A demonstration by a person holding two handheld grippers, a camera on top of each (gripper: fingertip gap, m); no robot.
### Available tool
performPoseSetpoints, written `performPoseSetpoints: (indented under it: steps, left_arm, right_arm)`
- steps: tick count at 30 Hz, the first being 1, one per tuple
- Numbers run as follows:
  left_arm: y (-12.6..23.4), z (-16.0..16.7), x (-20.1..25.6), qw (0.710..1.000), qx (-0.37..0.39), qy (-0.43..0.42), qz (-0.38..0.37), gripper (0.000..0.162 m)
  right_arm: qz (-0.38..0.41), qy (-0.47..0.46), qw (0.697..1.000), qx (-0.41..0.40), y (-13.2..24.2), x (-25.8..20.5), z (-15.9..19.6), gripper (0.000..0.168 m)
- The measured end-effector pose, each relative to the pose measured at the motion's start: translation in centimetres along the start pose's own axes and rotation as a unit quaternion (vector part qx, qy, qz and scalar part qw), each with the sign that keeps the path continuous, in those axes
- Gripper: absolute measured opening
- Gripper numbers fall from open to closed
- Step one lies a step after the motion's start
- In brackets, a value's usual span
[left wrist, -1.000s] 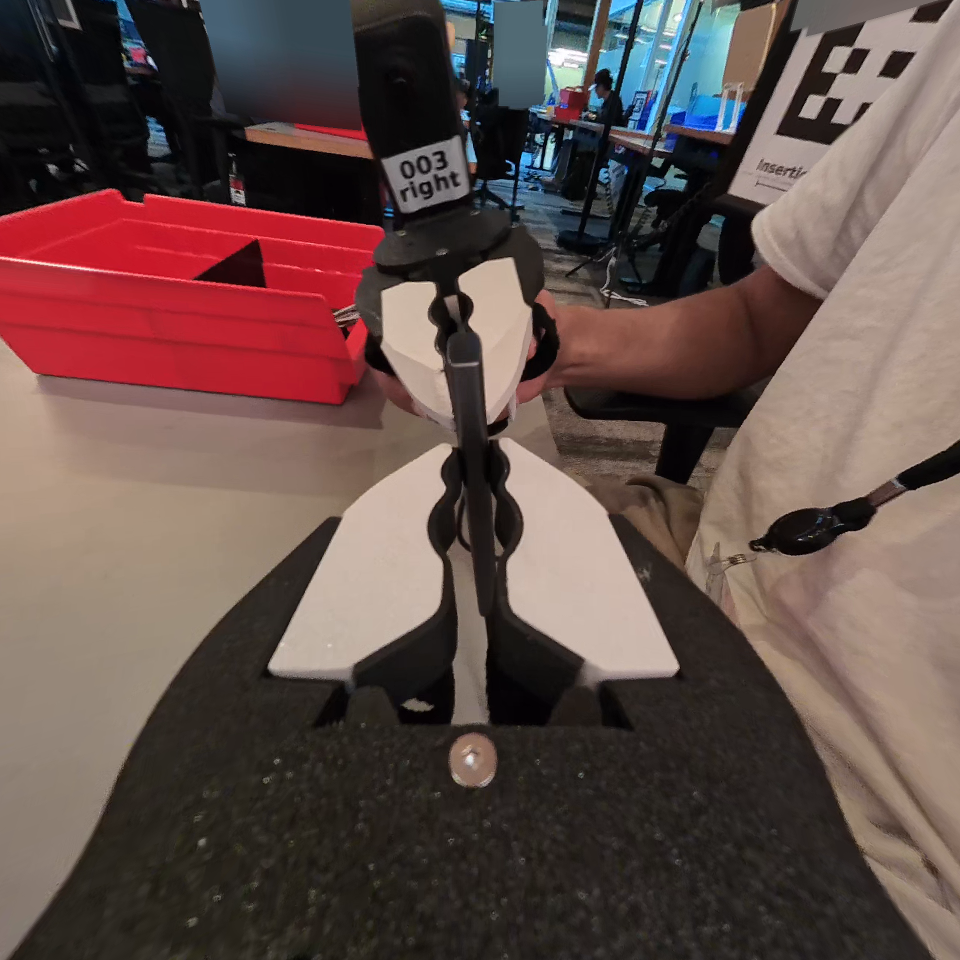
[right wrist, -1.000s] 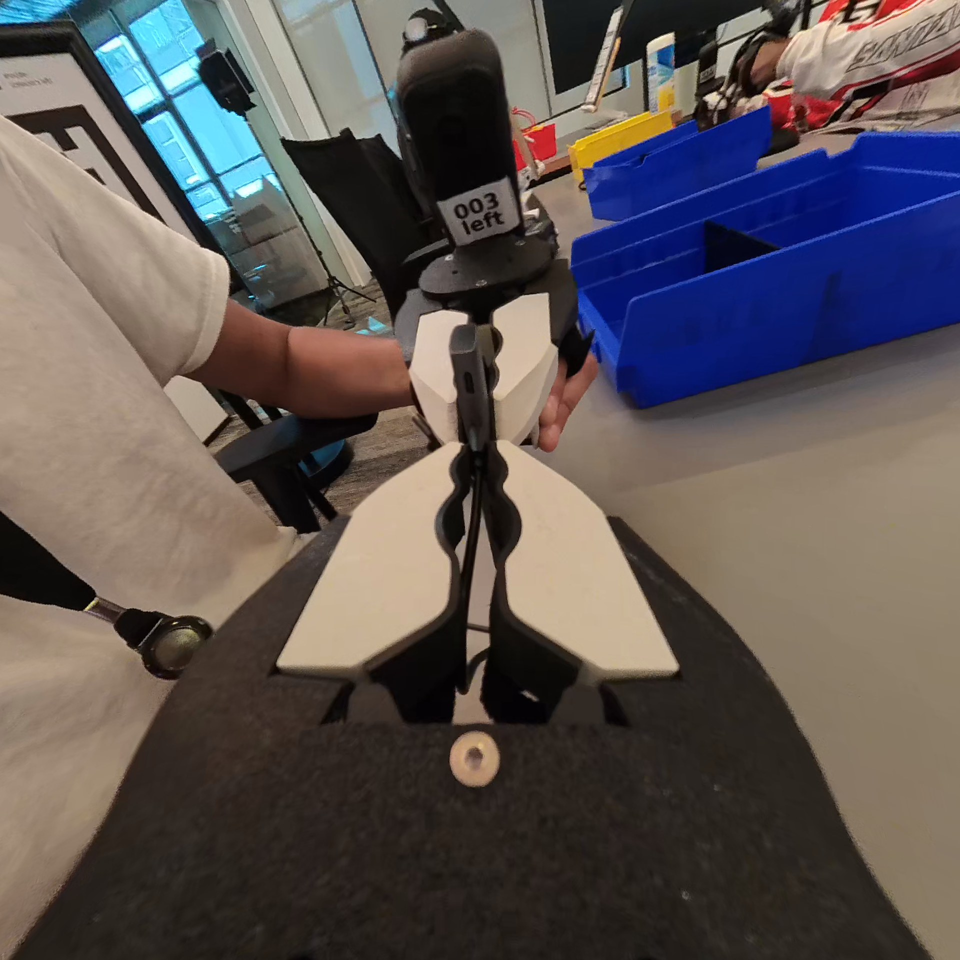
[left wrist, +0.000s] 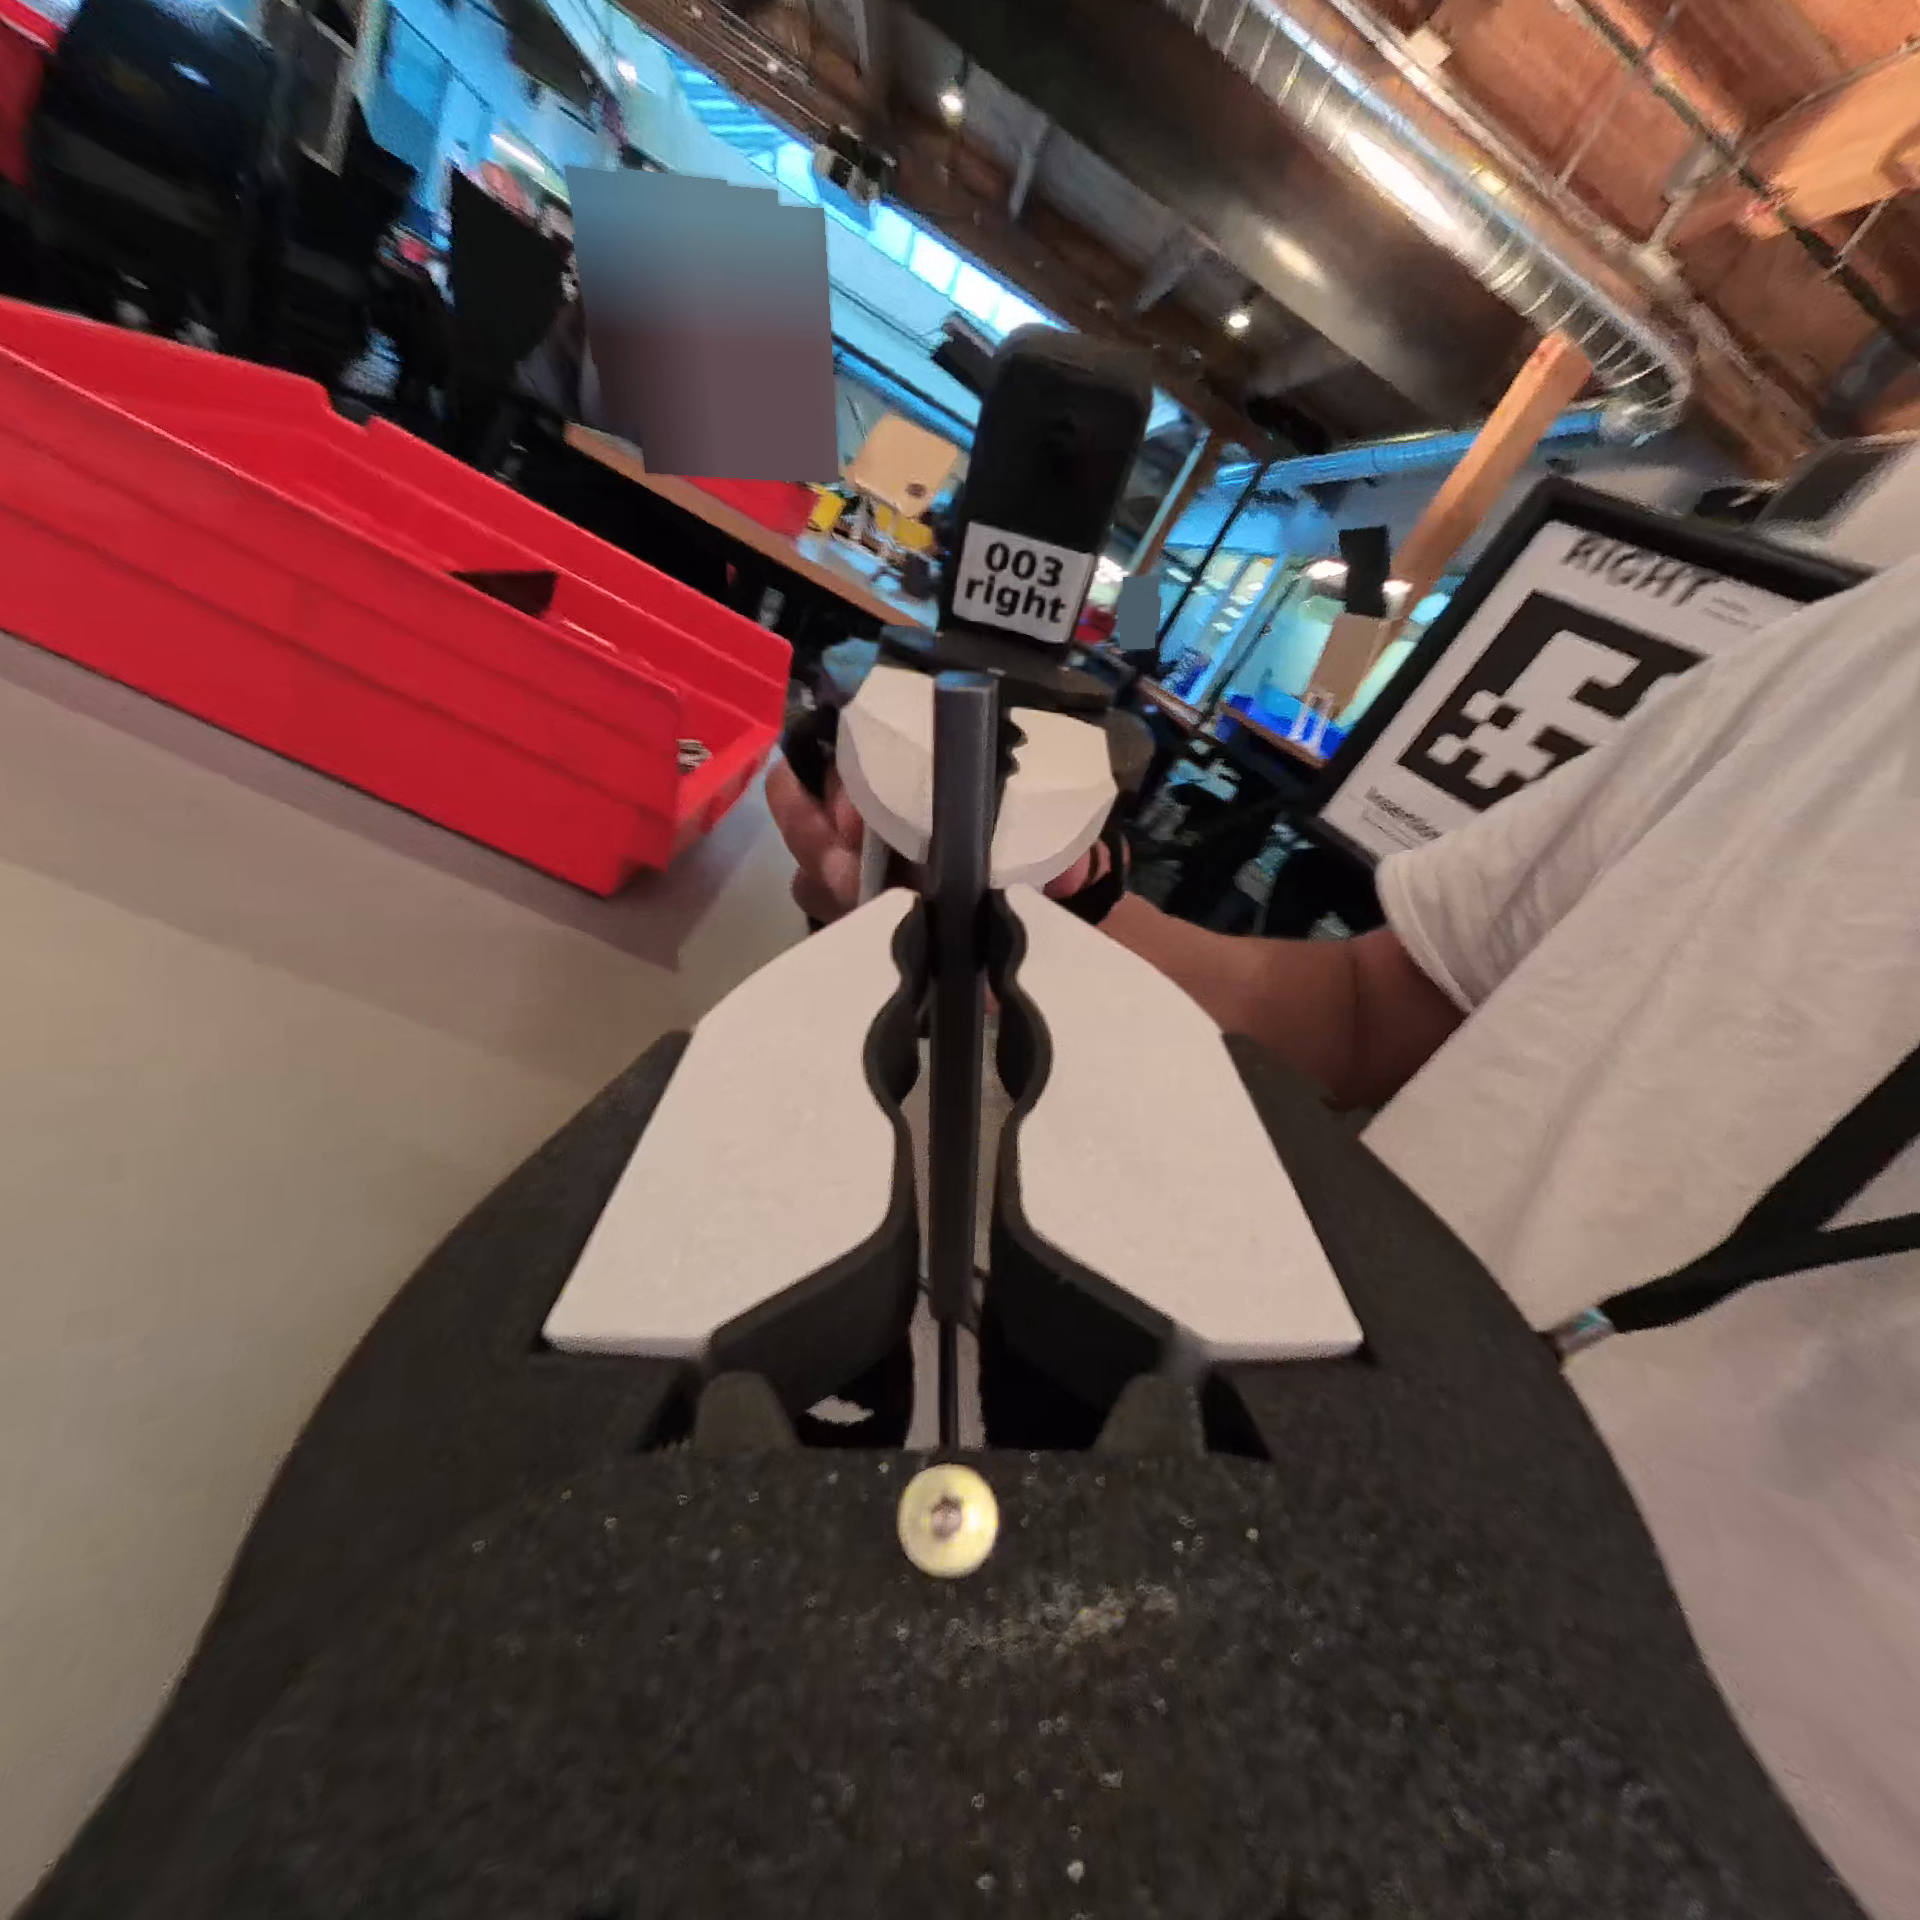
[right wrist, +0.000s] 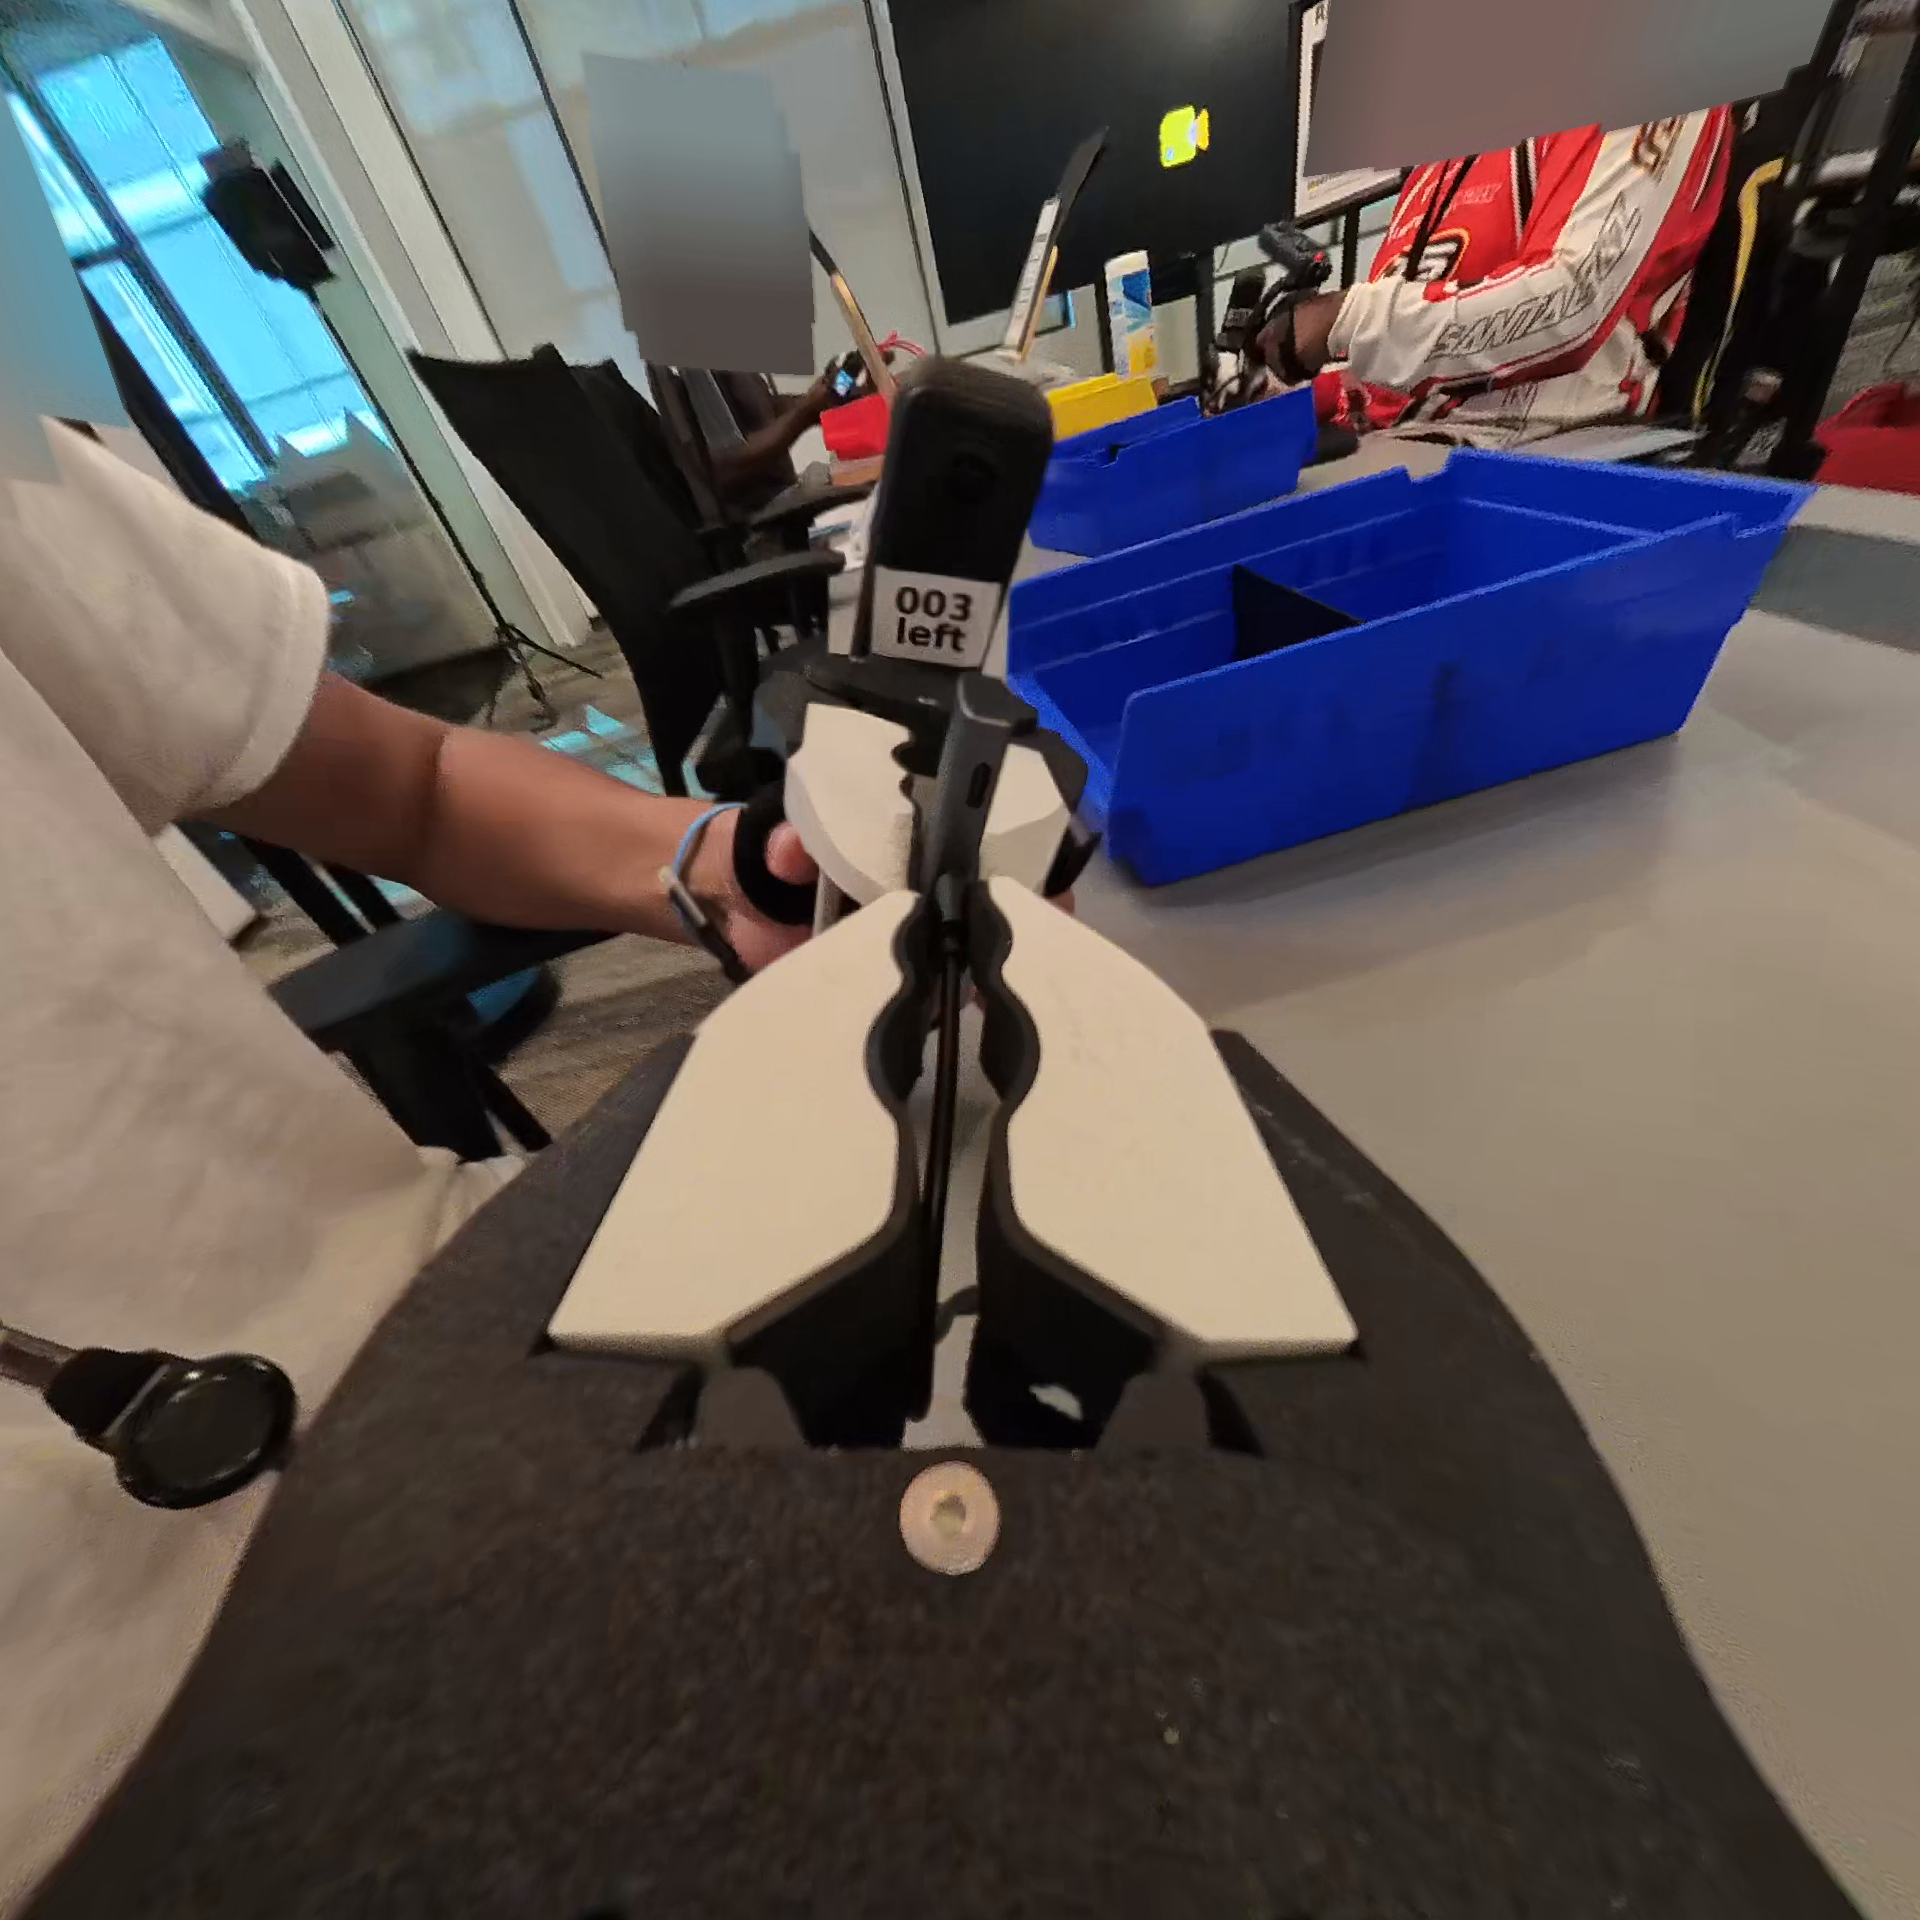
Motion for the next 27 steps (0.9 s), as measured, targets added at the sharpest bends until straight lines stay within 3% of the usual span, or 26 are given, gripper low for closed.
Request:
performPoseSetpoints:
  steps: [9,13,19,27]
  left_arm:
    - [-0.2,0.2,-0.2,1.000,0.018,0.006,0.005,0.010]
    - [-0.2,0.8,-0.4,0.997,-0.044,-0.058,-0.016,0.010]
    - [-0.1,0.6,0.2,0.991,-0.050,-0.115,-0.039,0.012]
    - [0.0,0.0,0.5,0.990,-0.044,-0.127,-0.037,0.010]
  right_arm:
    - [-0.022,-0.034,0.999,0.010,0.3,0.4,0.2,0.006]
    - [0.002,0.012,0.999,-0.046,0.3,0.3,0.7,0.006]
    - [-0.011,-0.012,0.995,-0.097,-0.3,0.0,1.5,0.006]
    - [-0.019,-0.031,0.997,-0.069,-0.4,-0.1,1.1,0.006]
Point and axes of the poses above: each gripper's, where its closed fingertips meet, y back along the fingers, z out of its underside, x = y × z across the jaws, the point moved 6 cm from there along y, back along the fingers, and after that the axes turned 1 degree about x, right-handed, at the moved point
